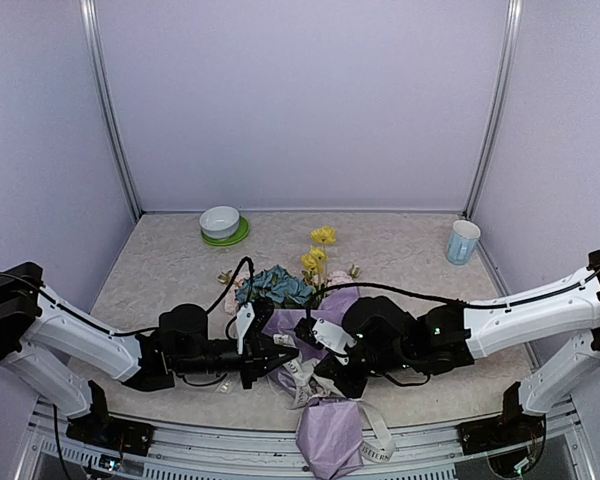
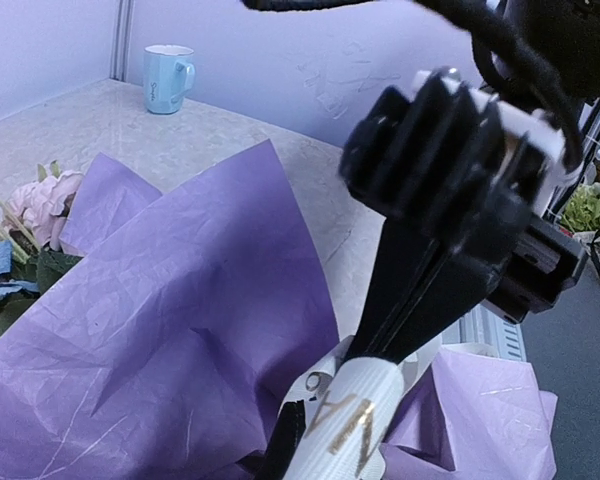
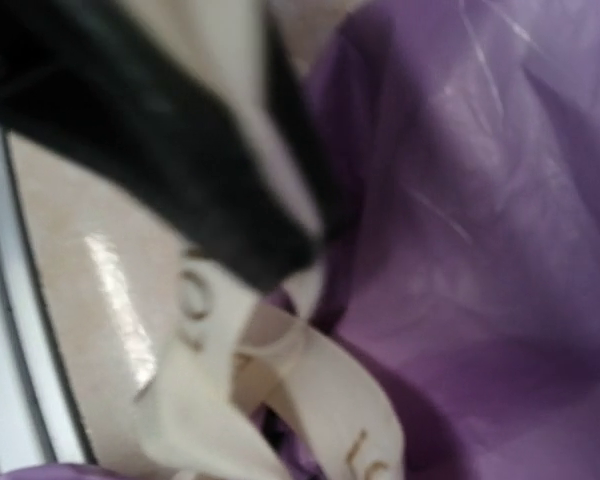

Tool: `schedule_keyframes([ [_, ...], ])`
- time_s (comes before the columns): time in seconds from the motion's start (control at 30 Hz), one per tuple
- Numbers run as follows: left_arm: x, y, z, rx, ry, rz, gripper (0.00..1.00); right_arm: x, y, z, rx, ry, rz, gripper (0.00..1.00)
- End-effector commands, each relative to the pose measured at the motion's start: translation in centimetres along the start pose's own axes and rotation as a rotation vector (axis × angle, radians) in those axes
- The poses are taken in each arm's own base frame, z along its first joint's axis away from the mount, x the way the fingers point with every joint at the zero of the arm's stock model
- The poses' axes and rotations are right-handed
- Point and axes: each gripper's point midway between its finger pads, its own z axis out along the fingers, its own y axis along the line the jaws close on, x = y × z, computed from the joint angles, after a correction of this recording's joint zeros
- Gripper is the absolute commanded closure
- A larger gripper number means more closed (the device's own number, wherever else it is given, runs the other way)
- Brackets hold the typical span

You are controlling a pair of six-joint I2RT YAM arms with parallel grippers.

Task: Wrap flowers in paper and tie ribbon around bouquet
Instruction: Cross the half-tied ribbon over the folded bouquet.

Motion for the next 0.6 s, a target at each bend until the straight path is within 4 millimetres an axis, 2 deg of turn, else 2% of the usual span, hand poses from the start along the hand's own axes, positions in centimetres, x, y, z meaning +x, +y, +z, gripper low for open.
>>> schedule_keyframes([
  [0.0, -0.7, -0.7, -0.4, 0.019, -0.038, -0.002, 1.0, 0.4, -0.6, 0.8, 0.043, 0.062, 0.033, 1.0],
  [0.1, -0.4, -0.6, -0.3, 0.016, -0.031, -0.005, 1.0, -1.2, 0.5, 0.1, -0.022, 0.011, 0.031, 0.93],
  [0.2, -0.3, -0.5, -0.3, 0.012, -0.027, -0.009, 1.0, -4.0, 1.8, -2.2, -0.147, -0.095, 0.05, 0.79],
  [0.3, -0.2, -0.4, -0.3, 0.004, -0.024, -0.008, 1.0, -5.4, 2.4, -4.1, -0.278, -0.134, 0.077, 0.67],
  [0.4, -0.2, -0.5, -0.3, 0.006, -0.025, -0.006, 1.0, -5.1, 0.3, -4.4, -0.277, -0.102, 0.145, 0.64],
  [0.5, -0.3, -0.5, -0.4, 0.003, -0.029, -0.006, 1.0, -4.1, -2.6, -4.1, -0.209, -0.049, 0.212, 0.71],
  [0.57, -0.2, -0.6, -0.5, 0.004, -0.031, -0.007, 1.0, -3.8, -3.6, -3.7, -0.202, -0.022, 0.237, 0.76],
])
